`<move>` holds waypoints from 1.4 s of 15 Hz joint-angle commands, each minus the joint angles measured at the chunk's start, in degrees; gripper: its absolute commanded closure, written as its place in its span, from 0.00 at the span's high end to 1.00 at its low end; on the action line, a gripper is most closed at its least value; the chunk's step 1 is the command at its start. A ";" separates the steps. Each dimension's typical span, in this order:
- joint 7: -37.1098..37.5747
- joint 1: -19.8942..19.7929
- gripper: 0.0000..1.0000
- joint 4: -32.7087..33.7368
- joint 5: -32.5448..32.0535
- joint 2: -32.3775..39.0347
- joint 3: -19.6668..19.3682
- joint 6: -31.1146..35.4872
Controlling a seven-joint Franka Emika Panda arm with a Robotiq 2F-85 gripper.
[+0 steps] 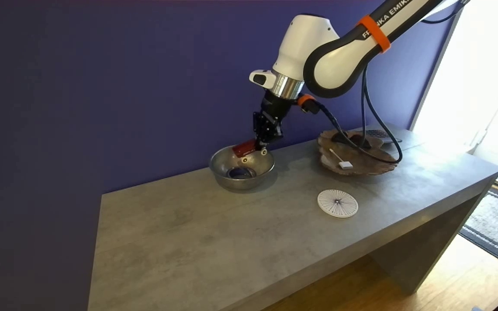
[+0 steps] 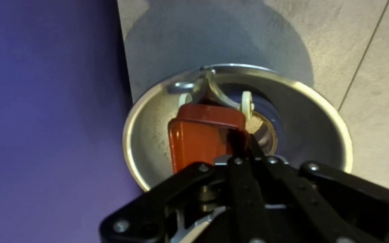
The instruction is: Put the wagon in the silver bowl
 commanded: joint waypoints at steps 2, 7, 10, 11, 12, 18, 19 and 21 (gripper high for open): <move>-4.29 -1.85 0.01 -6.25 -1.26 -4.05 3.28 1.82; -4.75 1.55 0.01 -8.32 -3.16 -4.33 2.25 4.59; -1.40 5.23 0.01 -5.25 -5.05 -2.68 -0.36 6.93; -0.25 6.07 0.01 -4.48 -5.39 -2.41 -1.03 7.17; 0.60 6.95 0.01 -3.66 -5.78 -2.17 -1.69 6.91; 6.68 11.19 0.01 0.26 -9.64 0.47 -6.96 4.19; 7.43 11.50 0.01 1.10 -10.06 1.11 -7.30 3.39; 8.82 11.57 0.31 2.11 -10.38 1.74 -7.33 2.13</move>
